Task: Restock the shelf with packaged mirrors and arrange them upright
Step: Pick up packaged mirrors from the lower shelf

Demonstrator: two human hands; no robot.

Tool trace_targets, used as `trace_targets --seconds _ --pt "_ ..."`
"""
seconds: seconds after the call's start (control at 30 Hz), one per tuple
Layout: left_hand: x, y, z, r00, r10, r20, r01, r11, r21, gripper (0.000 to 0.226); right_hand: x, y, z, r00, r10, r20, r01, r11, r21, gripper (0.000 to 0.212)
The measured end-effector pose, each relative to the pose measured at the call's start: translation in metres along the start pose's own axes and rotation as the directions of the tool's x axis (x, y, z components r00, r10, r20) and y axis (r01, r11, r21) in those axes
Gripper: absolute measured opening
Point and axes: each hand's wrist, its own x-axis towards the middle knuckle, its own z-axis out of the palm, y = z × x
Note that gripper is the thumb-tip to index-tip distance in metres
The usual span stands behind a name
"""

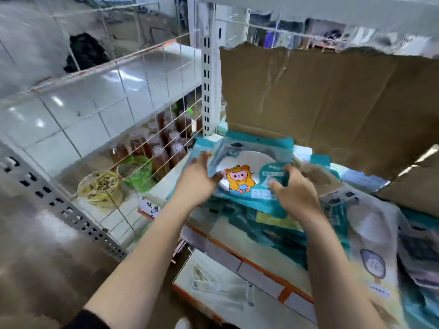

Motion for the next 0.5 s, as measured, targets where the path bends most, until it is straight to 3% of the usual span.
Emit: trace_targets --seconds 0.1,0.27,0.37,0.43,0.5 --pt "0.030 -0.001 -0.008 0.998 -0.025 0.065 0.034 0.989 -0.145 0.051 0.005 -0.011 0.001 0.998 0.041 -0.039 -0.039 0.998 0.050 0.044" --pt "0.062 -0.007 -0.005 0.984 -0.046 0.169 0.087 0.966 -0.242 0.044 0.005 -0.016 0.012 0.980 0.149 -0.129 -0.122 0.973 0.196 0.044" --pt "0.078 -0.010 -0.005 0.969 -0.091 0.229 0.182 0.890 -0.418 0.028 0.011 -0.019 0.014 0.956 0.223 -0.190 -0.157 0.937 0.310 0.042" --pt "0.087 -0.007 -0.009 0.951 -0.097 0.295 0.246 0.813 -0.527 0.037 0.016 -0.020 0.014 0.943 0.275 -0.188 -0.189 0.907 0.377 0.045" --pt "0.092 -0.001 -0.007 0.919 -0.063 0.388 0.262 0.836 -0.483 0.049 0.018 -0.020 0.015 0.938 0.314 -0.150 -0.223 0.874 0.431 0.048"
